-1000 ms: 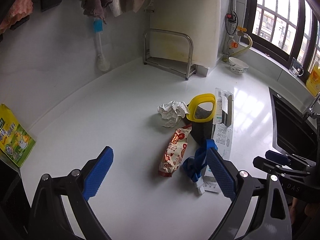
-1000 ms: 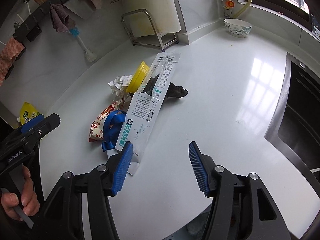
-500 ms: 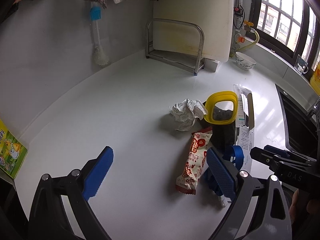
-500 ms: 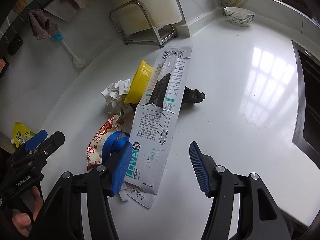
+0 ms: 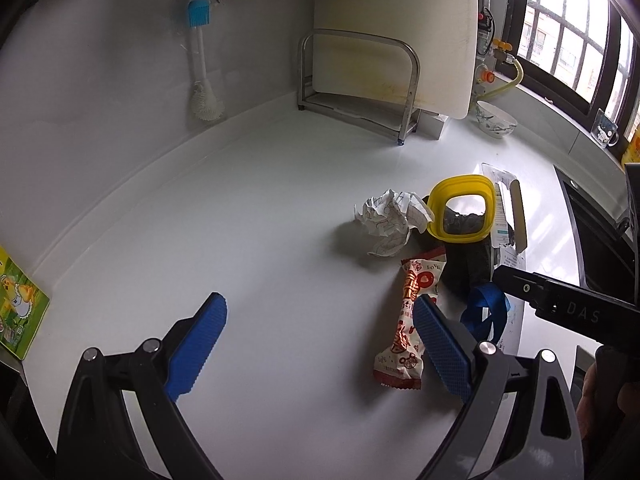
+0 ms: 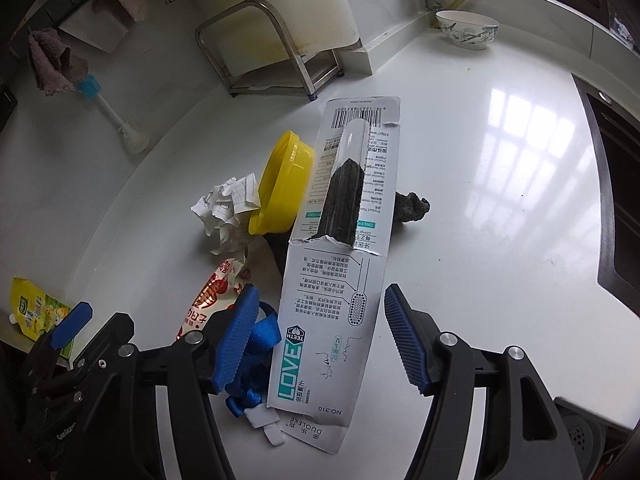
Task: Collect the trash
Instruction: 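Close the left tool on the red-white snack wrapper while the right tool grasps the LOVE toothpaste box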
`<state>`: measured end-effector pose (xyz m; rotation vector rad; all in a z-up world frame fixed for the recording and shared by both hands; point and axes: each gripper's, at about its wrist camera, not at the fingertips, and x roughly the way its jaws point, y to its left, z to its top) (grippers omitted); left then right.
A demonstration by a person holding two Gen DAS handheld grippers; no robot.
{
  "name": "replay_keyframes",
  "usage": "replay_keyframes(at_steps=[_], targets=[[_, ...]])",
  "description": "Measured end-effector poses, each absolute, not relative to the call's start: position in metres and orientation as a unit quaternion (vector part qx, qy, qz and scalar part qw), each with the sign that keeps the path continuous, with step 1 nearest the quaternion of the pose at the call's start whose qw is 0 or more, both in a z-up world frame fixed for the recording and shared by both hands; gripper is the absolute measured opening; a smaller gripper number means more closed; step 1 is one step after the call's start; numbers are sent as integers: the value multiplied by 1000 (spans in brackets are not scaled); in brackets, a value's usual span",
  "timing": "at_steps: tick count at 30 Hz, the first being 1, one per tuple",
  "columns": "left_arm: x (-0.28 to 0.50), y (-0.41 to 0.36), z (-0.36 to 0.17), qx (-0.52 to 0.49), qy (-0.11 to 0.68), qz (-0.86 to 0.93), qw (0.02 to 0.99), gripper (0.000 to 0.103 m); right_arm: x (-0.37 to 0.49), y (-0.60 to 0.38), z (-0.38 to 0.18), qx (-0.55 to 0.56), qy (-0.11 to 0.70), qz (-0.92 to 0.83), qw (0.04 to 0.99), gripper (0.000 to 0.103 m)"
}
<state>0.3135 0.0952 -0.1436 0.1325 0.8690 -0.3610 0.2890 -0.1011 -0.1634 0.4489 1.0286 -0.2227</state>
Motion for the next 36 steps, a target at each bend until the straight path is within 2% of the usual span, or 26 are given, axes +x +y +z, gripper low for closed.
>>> replay_keyframes(at_steps=[14,15,16,36], targets=[[310,96,-148,57,425,-182,885,92,291,-101,-177,199,495,-132,835,62],[310,95,-148,58,425,-183,885,92,291,-101,-177,199,495,-129,836,60],[310,94,-148,58,425,-184,884,92,291,-100,-177,199,494,-125,837,53],[319,59,-177,85,446,-239,858,92,254,-142,-160,216,464,-120,851,49]])
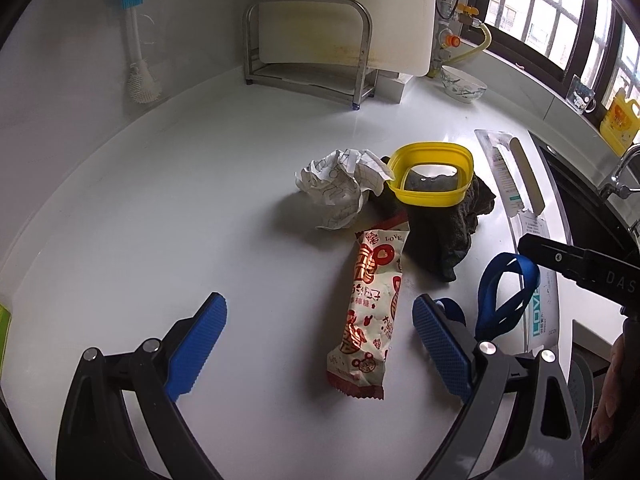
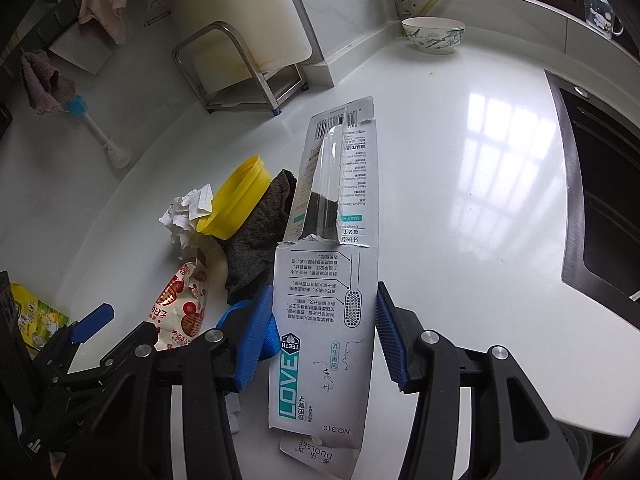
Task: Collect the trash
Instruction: 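Close the left tool on the red-white snack wrapper while the right tool grasps the LOVE toothpaste box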
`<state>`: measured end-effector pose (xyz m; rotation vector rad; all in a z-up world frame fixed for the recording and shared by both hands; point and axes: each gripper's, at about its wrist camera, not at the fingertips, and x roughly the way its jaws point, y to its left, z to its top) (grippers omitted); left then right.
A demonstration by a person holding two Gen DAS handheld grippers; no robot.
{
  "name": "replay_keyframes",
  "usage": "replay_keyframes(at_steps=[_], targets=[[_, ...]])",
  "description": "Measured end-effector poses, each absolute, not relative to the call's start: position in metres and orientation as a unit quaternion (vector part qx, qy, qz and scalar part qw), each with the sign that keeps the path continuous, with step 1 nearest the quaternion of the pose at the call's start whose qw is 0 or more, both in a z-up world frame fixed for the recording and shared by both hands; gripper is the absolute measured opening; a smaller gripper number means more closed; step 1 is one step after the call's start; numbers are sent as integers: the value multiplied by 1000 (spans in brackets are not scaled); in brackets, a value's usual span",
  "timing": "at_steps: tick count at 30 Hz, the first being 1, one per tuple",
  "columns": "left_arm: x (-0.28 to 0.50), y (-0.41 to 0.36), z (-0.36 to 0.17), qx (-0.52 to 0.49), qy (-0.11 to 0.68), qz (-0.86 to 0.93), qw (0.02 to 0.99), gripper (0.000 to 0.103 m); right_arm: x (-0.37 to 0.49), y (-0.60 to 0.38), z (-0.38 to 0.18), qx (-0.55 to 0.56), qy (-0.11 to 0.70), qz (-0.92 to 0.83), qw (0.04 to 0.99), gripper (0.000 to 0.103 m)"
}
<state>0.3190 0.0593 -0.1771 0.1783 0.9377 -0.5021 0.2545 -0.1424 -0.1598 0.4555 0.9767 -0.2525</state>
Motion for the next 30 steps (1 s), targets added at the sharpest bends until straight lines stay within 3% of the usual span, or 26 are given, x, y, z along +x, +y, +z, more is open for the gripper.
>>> replay_keyframes(at_steps=[6,11,14,22,26,30], targets=[[325,51,-188,84,456,-251,850,91,251,-148,-160,221,467,-110,849,49],[326,45,-191,88,457,-259,846,76,251,-147,-166,220,475,-105,845,49],[326,44,-192,86,463,-262,842,60,250,-145,-169,220,478,-100,844,49],[327,41,-191,80,470,-271,837,31,248,-151,-175,210,482,-102,844,49],[326,40,-191,80,471,-271,836,29,249,-154,-178,206,484,-100,844,51],[325,39,-191,79,471,-272,835,28,244,-155,-174,205,478,-103,848,59]])
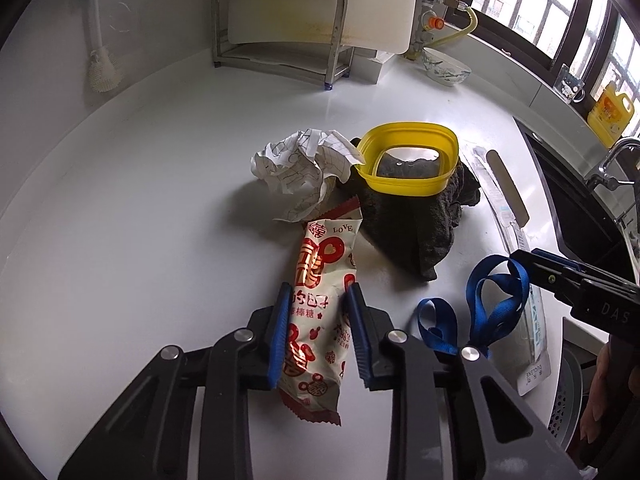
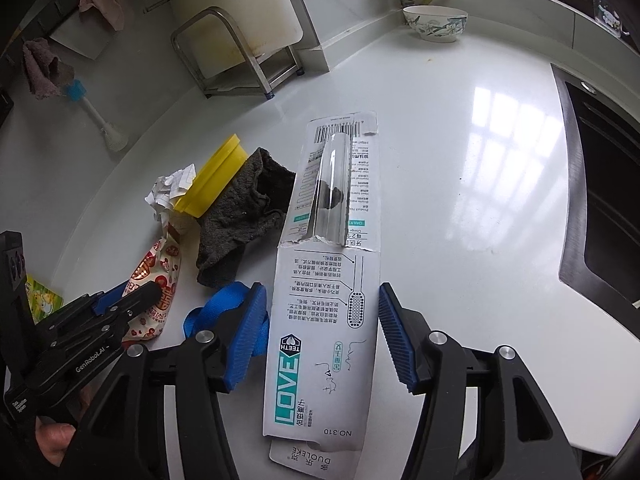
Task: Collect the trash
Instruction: 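Close the left tool on the red-white snack wrapper while the right tool grasps the LOVE toothpaste box, then lift the wrapper and toothpaste box and carry both toward the wastebasket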
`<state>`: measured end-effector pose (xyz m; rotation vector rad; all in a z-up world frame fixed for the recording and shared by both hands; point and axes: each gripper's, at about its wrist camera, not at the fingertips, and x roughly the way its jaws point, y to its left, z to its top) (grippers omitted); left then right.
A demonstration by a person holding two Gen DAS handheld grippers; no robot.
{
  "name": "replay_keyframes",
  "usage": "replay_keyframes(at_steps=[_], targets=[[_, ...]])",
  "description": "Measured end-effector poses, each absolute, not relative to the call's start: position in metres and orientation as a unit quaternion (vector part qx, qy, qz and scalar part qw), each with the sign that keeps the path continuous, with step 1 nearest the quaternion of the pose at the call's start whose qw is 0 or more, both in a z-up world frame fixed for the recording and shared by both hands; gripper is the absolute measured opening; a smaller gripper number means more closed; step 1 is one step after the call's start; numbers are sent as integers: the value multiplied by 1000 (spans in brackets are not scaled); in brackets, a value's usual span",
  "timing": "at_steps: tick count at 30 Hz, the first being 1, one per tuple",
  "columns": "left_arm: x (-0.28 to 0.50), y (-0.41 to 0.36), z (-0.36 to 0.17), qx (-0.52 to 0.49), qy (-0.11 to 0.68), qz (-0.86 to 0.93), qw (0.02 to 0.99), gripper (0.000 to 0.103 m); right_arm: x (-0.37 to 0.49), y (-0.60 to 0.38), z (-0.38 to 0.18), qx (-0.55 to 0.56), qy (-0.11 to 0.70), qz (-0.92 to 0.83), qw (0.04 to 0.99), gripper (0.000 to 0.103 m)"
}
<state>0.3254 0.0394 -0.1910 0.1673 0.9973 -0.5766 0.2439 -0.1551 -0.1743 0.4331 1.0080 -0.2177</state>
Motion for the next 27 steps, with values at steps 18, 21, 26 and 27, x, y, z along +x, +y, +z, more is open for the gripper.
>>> replay_keyframes(at_steps=[18,21,26,27], targets=[[325,36,-196,79,476,-274,832,22,236,-161,-181,170,500,-144,837,63],[325,36,-198,80,480,-270,831,21,245,-161,-184,160,511,-154,830,63],[325,36,-198,81,479,-268,832,20,258,-158,-192,142,533,-166,817,63],[326,36,-198,80,479,-268,832,19,258,-157,-192,139,533,-164,818,56]])
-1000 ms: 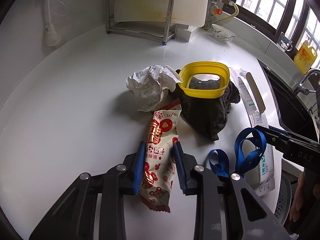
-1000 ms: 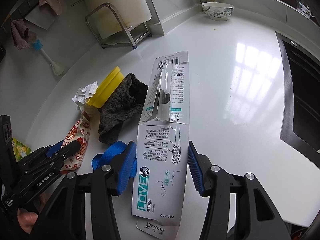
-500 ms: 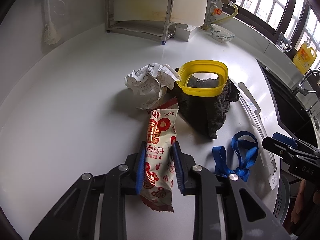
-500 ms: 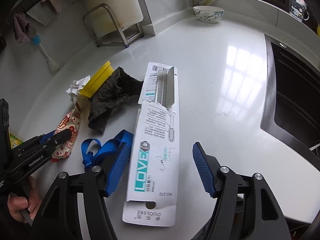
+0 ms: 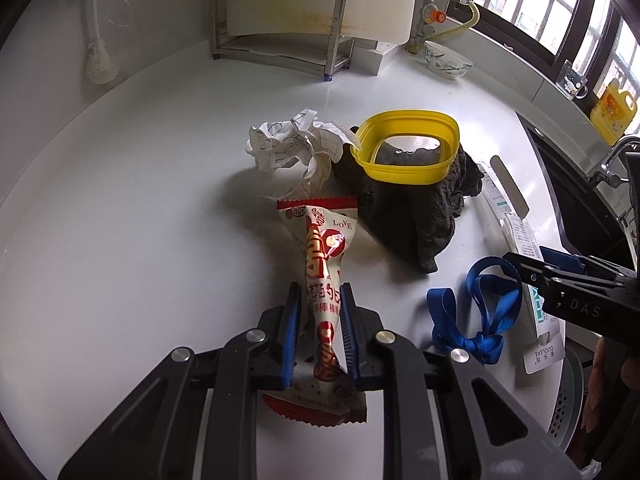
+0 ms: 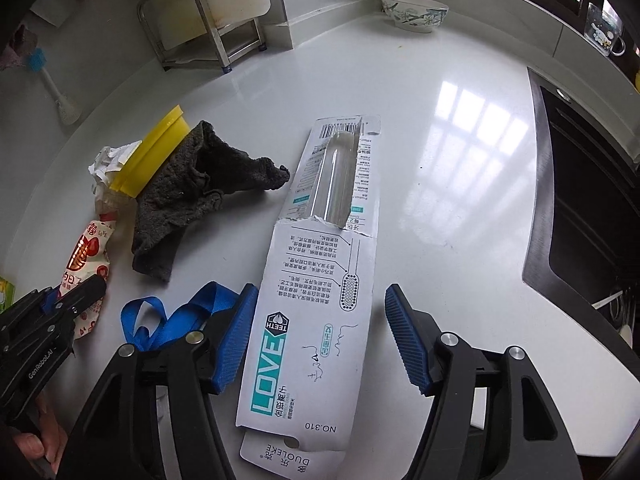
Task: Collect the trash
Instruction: 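Lift the wrapper and toothpaste box and carry both toward the wastebasket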
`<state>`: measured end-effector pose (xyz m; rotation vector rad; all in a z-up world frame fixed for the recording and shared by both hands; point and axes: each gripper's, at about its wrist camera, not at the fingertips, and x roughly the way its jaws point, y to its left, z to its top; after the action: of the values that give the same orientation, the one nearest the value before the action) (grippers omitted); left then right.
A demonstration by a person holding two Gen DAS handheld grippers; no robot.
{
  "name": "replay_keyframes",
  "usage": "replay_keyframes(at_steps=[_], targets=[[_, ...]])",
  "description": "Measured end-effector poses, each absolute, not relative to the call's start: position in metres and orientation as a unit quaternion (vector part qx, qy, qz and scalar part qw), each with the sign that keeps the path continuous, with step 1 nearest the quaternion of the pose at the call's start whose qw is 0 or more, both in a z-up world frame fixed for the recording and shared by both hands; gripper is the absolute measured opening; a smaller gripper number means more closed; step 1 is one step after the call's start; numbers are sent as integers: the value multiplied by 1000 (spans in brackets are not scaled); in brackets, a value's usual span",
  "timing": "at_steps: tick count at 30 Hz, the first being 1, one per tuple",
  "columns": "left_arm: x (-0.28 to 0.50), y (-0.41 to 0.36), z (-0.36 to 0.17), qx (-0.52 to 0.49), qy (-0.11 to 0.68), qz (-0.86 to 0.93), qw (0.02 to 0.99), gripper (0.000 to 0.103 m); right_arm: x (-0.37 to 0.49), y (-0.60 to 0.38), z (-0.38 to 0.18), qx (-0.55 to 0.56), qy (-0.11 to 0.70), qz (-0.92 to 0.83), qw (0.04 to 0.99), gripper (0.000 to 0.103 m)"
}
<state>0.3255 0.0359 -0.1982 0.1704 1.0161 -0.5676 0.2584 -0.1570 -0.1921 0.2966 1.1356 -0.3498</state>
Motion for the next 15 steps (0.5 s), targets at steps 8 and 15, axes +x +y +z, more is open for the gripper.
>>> replay_keyframes(at_steps=[8,15], targets=[[325,42,-191,76,478,-262,835,15,254,-159,-182,148,512,-150,833,52],[317,48,-177,69,472,-259,840,15,241,-160,-172,155,504,-140,838,52]])
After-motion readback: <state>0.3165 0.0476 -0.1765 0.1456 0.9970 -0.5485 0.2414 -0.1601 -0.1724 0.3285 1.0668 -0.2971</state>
